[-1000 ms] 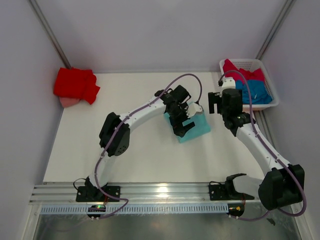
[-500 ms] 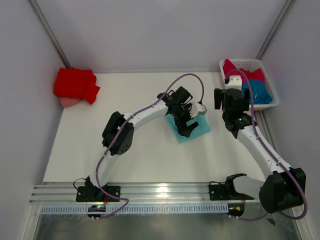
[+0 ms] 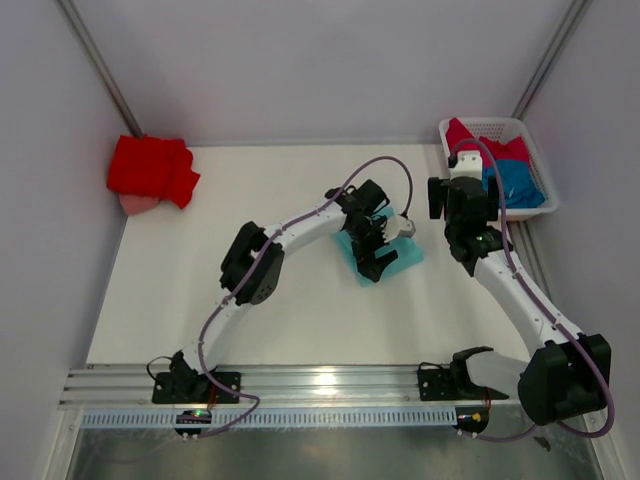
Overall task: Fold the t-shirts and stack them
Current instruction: Fold the tshirt
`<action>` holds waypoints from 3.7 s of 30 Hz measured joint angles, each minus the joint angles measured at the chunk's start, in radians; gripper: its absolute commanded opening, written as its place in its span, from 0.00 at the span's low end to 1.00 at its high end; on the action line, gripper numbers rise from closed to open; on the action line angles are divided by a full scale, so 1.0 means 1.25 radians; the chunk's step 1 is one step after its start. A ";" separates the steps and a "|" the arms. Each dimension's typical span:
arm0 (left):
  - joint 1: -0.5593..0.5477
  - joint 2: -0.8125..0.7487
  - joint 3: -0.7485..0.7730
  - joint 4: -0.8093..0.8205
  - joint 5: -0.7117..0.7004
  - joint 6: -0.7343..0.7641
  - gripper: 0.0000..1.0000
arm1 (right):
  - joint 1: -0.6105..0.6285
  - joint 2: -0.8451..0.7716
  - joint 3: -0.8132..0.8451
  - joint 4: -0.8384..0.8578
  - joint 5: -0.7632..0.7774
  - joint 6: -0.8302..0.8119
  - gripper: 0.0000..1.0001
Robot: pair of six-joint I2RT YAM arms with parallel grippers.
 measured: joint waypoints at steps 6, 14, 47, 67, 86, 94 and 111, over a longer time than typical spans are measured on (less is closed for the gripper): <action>0.000 -0.061 -0.081 -0.037 -0.031 0.022 0.99 | 0.000 0.000 0.000 -0.002 -0.012 0.000 0.99; 0.002 -0.097 -0.125 -0.098 -0.093 0.038 0.99 | 0.000 0.000 0.000 -0.017 -0.040 0.000 0.99; 0.141 -0.350 -0.219 0.042 -0.196 -0.227 0.99 | 0.000 0.049 0.018 -0.131 -0.318 -0.019 0.99; 0.404 -0.369 -0.463 0.182 0.066 -0.454 0.99 | 0.000 0.069 0.042 -0.272 -0.572 -0.052 1.00; 0.430 -0.264 -0.529 0.187 0.182 -0.408 0.99 | 0.000 0.105 0.041 -0.299 -0.672 -0.070 0.99; 0.431 -0.226 -0.505 0.203 0.248 -0.411 0.99 | 0.000 0.109 0.041 -0.304 -0.698 -0.076 0.99; 0.423 -0.222 -0.499 0.242 0.236 -0.446 0.99 | 0.000 0.174 0.041 -0.331 -0.766 -0.078 0.99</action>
